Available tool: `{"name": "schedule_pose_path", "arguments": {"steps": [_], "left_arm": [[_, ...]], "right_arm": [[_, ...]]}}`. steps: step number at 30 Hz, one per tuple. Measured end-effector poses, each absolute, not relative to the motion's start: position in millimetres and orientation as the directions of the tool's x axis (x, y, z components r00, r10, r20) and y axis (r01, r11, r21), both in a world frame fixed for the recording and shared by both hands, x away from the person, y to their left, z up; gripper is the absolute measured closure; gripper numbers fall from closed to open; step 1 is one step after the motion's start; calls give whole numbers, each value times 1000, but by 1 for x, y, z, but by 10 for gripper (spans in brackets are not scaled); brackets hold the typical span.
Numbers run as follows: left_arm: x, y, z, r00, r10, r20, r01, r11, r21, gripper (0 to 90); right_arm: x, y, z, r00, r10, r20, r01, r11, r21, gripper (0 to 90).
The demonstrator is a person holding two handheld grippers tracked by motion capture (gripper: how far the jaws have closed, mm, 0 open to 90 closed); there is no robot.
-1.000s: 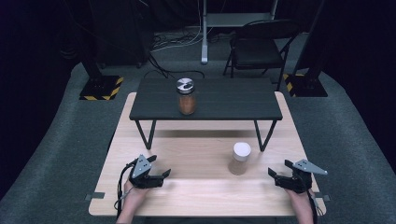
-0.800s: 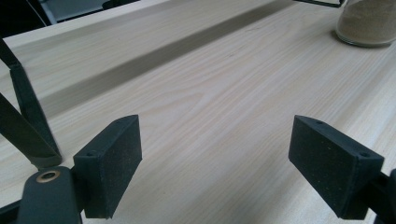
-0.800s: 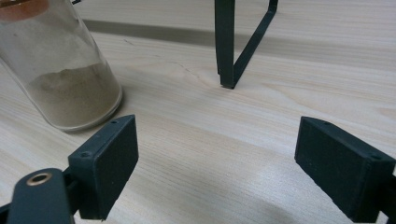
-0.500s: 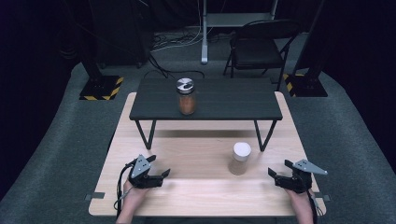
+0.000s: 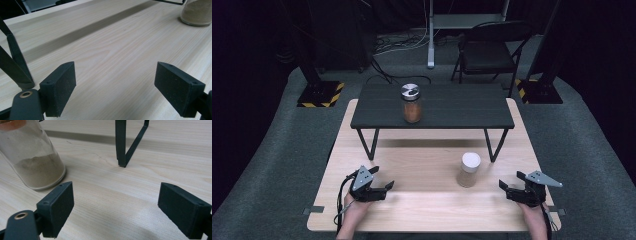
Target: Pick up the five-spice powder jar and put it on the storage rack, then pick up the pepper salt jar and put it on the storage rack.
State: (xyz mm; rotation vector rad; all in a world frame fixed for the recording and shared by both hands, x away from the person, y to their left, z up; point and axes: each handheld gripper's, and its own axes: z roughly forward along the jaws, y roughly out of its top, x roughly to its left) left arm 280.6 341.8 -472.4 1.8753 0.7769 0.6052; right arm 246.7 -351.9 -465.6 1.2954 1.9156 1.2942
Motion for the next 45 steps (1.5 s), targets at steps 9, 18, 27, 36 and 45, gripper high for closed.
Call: {"name": "schedule_pose_path", "arguments": {"steps": [9,18,27,36,45], "left_arm": [[281,342,-472,671,738,72,249,-316,915,168],[281,342,-473,670,739,68,252,-313,916,168],[281,342,-473,671,739,67,253,-313,916,168],[282,342,-473,672,737,69,257,-319,912,167],[283,341,-473,670,739,69,260,-320,911,165]], "right_arm": [[247,-352,-465,-433,895,108,435,102,895,122],[247,-352,-465,-431,896,110,436,100,894,122],[246,-353,-466,-430,896,113,435,95,896,121],[246,-353,-467,-438,892,114,429,96,898,121],[248,-353,-466,-497,859,122,402,104,910,122]]}}
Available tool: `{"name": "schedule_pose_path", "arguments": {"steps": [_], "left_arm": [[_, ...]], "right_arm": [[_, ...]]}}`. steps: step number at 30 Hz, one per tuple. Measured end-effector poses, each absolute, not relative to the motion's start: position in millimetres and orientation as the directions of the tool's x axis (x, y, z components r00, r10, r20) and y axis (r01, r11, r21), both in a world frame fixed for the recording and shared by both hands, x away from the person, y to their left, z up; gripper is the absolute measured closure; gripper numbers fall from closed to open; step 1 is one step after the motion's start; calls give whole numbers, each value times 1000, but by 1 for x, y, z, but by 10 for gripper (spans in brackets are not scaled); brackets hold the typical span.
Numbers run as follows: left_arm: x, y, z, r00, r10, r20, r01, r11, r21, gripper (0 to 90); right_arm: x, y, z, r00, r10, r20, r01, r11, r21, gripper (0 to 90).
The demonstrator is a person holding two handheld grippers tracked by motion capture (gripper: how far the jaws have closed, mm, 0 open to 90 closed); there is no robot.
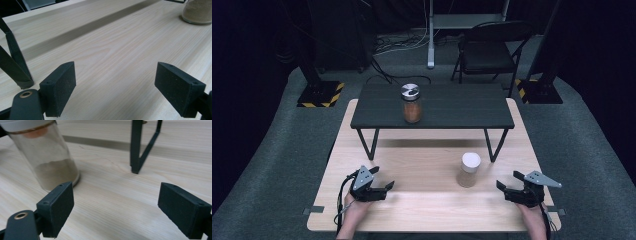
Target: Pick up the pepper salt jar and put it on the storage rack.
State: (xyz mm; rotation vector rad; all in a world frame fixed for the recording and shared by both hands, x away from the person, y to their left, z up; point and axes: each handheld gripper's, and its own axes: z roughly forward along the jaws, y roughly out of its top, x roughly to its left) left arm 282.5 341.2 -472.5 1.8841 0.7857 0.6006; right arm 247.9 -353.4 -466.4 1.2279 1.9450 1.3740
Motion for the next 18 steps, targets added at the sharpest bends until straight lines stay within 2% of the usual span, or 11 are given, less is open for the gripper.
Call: {"name": "schedule_pose_path", "arguments": {"steps": [18], "left_arm": [[283,341,-472,669,740,64,264,-318,910,164]], "right_arm": [[267,-321,-454,-629,770,104,345,157,925,117]]}}
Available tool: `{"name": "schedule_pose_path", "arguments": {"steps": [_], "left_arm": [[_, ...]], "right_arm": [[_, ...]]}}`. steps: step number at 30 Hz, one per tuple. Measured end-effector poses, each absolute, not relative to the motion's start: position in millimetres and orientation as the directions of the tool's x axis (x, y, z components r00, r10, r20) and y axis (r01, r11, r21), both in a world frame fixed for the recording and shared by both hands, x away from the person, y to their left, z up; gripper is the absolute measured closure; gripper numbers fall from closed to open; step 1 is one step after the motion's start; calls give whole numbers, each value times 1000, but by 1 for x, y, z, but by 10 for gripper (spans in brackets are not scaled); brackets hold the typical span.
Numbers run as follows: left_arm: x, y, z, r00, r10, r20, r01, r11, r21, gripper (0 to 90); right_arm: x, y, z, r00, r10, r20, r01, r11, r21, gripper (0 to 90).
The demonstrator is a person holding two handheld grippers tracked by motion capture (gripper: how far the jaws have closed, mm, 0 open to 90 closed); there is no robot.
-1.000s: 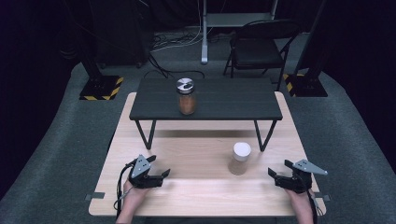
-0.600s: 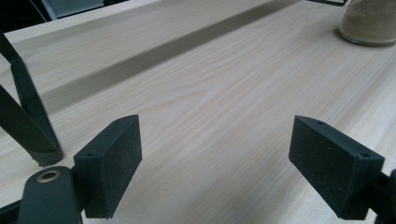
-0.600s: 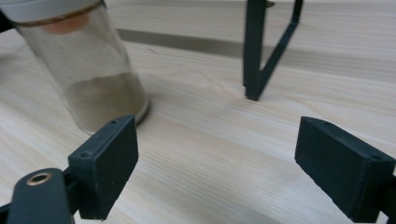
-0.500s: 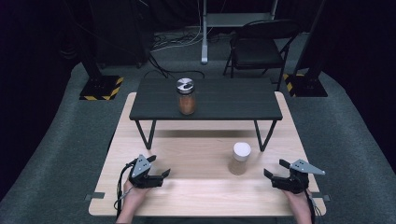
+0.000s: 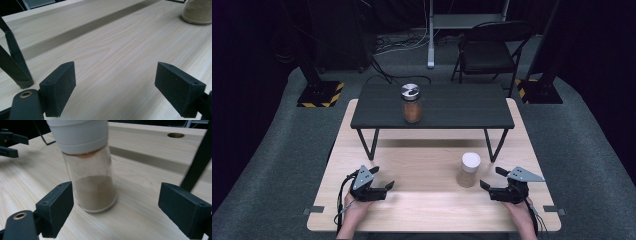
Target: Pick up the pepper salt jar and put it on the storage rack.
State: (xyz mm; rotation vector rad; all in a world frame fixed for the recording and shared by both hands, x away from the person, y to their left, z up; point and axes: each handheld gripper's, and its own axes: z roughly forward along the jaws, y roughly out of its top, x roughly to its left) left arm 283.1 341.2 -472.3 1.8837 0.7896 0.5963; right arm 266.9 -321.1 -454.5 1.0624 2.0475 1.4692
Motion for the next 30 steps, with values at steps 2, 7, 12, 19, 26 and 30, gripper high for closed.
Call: {"name": "schedule_pose_path", "arguments": {"steps": [2,7,12,19,26,30], "left_arm": [[283,341,-472,670,740,64,264,-318,910,164],[283,341,-472,671,739,62,266,-317,910,164],[284,342,-472,672,738,58,267,-315,911,164],[284,342,-472,673,737,56,269,-314,910,164],[284,342,-472,673,737,55,269,-314,911,164],[285,343,-472,674,737,53,271,-313,910,164]], "right_arm": [[270,-317,-454,-641,760,110,344,156,926,119],[280,-304,-451,-665,740,99,336,178,925,120],[287,-296,-450,-672,735,95,331,183,926,123],[297,-285,-451,-686,721,93,330,195,924,142],[306,-275,-450,-700,710,82,323,213,922,193],[306,-271,-450,-691,720,59,313,226,922,300]]}}
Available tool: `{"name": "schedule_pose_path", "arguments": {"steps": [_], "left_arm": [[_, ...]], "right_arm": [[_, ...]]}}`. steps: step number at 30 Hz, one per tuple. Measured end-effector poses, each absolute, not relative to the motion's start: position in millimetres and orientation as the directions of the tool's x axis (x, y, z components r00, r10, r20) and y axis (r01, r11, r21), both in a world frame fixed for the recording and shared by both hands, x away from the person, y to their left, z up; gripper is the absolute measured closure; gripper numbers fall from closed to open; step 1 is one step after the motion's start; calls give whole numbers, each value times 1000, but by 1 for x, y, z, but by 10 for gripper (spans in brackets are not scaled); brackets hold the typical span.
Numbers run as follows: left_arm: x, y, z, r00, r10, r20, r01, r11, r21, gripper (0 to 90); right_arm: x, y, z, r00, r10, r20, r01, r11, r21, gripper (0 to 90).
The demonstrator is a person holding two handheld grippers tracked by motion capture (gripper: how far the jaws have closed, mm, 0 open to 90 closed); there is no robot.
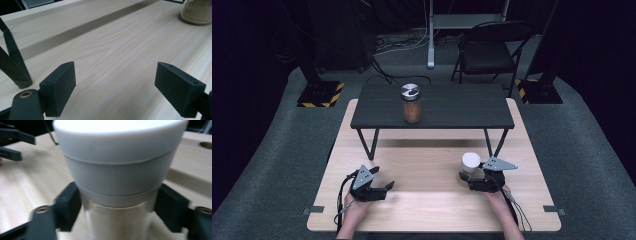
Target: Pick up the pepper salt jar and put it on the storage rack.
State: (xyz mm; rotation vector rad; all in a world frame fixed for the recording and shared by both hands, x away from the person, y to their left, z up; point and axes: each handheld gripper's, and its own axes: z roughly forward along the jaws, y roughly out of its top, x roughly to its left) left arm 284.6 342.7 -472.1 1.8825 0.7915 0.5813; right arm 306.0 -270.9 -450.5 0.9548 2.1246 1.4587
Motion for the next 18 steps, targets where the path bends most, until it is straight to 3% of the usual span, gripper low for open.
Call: {"name": "schedule_pose_path", "arguments": {"steps": [18], "left_arm": [[285,343,-472,673,738,48,275,-310,910,164]], "right_arm": [[306,-274,-414,-703,709,53,331,260,907,316]]}}
